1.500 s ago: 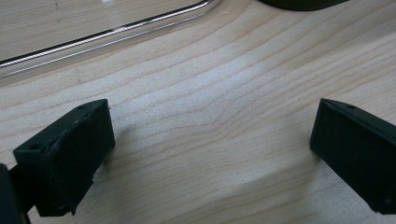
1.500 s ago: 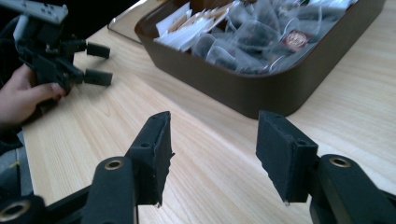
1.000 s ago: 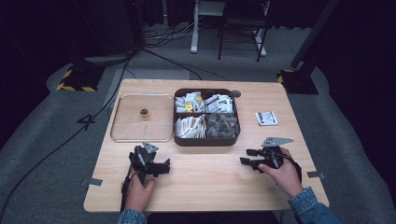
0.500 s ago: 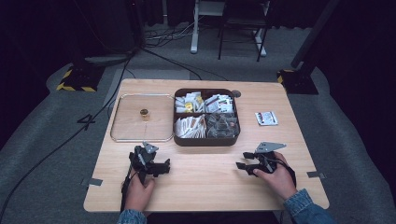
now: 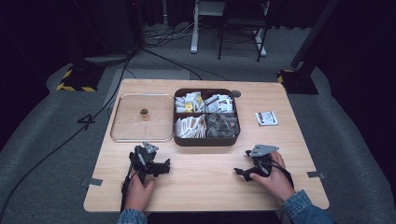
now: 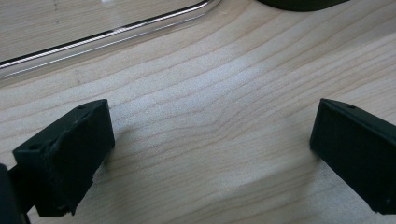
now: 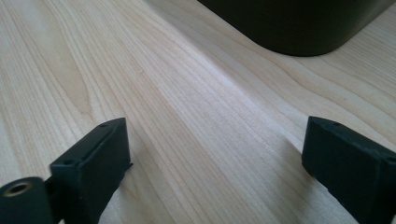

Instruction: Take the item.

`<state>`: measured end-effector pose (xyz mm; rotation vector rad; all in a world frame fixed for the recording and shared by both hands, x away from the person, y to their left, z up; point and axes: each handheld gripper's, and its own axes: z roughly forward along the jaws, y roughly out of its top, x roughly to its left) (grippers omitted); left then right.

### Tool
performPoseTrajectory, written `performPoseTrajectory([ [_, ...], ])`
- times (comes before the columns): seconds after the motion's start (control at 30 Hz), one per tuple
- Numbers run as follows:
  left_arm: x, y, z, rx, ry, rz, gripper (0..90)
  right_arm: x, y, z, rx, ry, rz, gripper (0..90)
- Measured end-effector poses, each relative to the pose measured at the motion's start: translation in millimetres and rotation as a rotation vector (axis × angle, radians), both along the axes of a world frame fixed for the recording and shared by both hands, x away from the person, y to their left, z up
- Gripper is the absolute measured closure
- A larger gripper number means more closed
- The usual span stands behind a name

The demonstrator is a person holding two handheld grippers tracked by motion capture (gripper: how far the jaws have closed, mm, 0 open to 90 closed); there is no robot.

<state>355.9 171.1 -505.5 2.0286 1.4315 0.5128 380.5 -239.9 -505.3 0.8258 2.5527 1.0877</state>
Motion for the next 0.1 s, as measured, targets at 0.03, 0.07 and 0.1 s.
performPoseTrajectory([
  [0.03, 0.0, 0.0, 0.0, 0.000, 0.000, 0.000, 0.2, 0.0, 0.5, -0.2, -0.004, -0.002, 0.005, 5.2],
  [0.07, 0.2, 0.1, 0.0, 0.001, -0.001, -0.001, 0.2, 0.0, 0.8, -0.3, -0.007, 0.000, 0.010, 3.8],
  [0.1, 0.2, 0.1, 0.1, 0.002, -0.001, -0.002, 0.2, 0.1, 1.3, -0.4, -0.011, 0.001, 0.014, 2.8],
])
